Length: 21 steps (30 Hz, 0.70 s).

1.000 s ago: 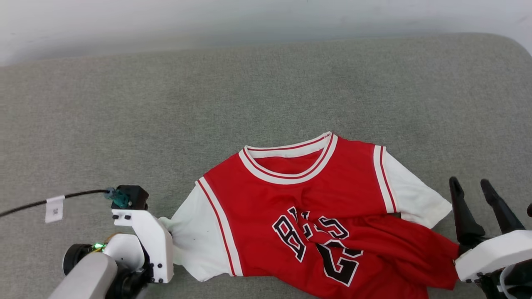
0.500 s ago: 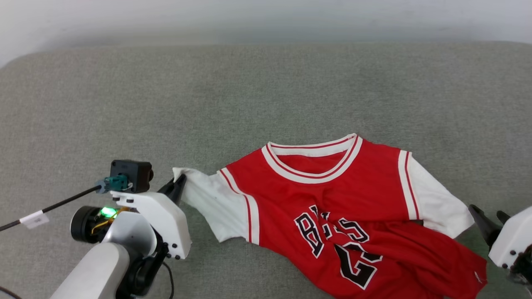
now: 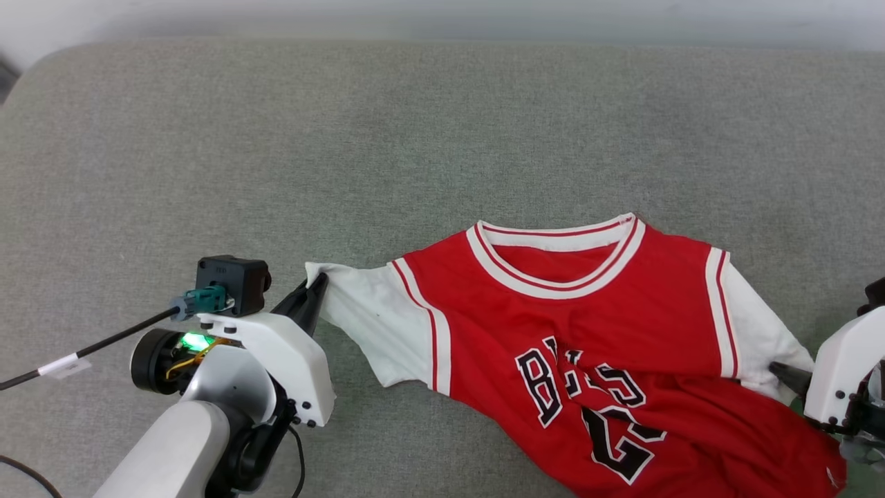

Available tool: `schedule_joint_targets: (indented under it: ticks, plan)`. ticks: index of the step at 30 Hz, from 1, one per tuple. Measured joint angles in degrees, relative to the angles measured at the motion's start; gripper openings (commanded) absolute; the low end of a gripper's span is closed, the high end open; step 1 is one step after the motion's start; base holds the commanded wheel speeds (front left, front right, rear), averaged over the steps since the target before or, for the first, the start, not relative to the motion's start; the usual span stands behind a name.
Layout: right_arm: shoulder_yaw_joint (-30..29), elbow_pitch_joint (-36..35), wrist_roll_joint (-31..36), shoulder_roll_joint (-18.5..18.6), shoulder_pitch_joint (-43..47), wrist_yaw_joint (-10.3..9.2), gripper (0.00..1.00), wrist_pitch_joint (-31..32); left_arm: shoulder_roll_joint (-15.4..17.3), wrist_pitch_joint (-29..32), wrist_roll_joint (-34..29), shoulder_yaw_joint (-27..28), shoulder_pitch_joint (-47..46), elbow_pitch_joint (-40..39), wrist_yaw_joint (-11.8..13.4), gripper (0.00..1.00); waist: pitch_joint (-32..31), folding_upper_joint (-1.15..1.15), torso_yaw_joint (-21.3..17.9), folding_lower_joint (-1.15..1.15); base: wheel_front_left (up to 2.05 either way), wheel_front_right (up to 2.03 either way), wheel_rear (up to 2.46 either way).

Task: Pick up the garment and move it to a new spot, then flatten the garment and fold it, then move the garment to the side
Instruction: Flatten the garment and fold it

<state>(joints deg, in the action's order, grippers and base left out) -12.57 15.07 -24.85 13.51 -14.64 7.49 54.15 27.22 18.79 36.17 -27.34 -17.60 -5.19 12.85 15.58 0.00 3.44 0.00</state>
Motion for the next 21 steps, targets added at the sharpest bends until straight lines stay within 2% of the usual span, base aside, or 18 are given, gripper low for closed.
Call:
schedule_joint_targets:
  ticks: [7,12,14,21]
  plan:
    - [0.91,1.13,-0.91,0.35,-0.57,0.00,0.00,-0.60,0.19,0.45,0.93,-0.15,1.36,1.76,0.26,0.00,-2.45,0.00,-0.06,0.00,0.00,0.00,0.00]
    - [2.20,-4.34,-0.02,1.45,-1.08,0.01,0.00,-6.28,1.49,-1.18,0.35,1.08,2.05,2.16,1.04,0.00,-5.57,0.00,-0.72,0.00,0.00,0.00,0.00]
    - [2.10,-6.55,2.34,2.24,-1.87,0.01,0.00,-9.33,1.71,-2.81,-0.78,1.82,1.50,1.64,1.57,0.00,-6.84,0.00,-1.15,0.00,0.00,0.00,0.00]
    - [2.71,-10.96,6.47,0.60,-7.11,0.02,0.00,-16.27,2.34,-6.78,-3.68,4.32,-5.02,1.34,2.69,0.00,-10.08,0.00,-3.15,0.00,0.00,0.00,0.00]
